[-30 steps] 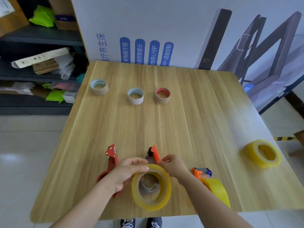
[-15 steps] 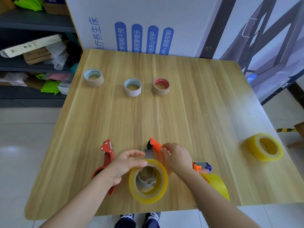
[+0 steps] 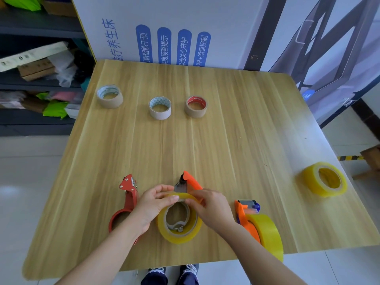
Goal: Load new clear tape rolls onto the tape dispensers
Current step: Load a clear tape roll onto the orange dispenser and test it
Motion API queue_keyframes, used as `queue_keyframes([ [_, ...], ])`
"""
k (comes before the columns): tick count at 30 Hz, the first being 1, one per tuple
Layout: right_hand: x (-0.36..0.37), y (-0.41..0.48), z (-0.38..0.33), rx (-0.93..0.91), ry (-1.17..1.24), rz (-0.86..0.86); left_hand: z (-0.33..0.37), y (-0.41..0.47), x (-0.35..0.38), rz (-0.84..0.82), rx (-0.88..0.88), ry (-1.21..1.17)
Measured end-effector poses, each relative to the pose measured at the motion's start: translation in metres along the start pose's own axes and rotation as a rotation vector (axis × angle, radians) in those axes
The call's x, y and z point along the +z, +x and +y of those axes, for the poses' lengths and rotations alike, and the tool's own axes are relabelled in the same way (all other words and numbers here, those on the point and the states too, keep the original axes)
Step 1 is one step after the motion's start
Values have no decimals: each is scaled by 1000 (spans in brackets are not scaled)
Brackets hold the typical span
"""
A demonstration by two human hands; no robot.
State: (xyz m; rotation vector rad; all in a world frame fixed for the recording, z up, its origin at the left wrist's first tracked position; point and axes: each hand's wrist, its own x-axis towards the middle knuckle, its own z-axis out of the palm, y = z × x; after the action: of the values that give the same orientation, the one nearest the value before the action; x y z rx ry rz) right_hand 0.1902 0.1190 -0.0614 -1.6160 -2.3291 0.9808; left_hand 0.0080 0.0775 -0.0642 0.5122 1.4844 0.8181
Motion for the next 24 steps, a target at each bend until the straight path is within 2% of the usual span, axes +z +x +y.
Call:
queue_keyframes([
  [4, 3, 7, -5, 41, -11, -36, 2, 11, -3, 38, -13, 92],
  [10, 14, 12, -9, 61, -81, -53, -6, 25, 5, 156, 12, 435],
  [13, 17, 16, -9, 65, -111, -54, -6, 26, 6, 175, 3, 404],
  [15, 19, 13, -13, -46, -161, 25, -5, 25, 5, 167, -24, 359],
  [18, 30, 2, -19, -387, -194, 148, -4, 25, 4, 149, -62, 312],
  [20, 42, -6, -20, -515, -319, 44, -3, 26, 4, 146, -70, 303],
  [24, 51, -10, -22, -544, -662, -171, 1, 25, -1, 157, -79, 290],
])
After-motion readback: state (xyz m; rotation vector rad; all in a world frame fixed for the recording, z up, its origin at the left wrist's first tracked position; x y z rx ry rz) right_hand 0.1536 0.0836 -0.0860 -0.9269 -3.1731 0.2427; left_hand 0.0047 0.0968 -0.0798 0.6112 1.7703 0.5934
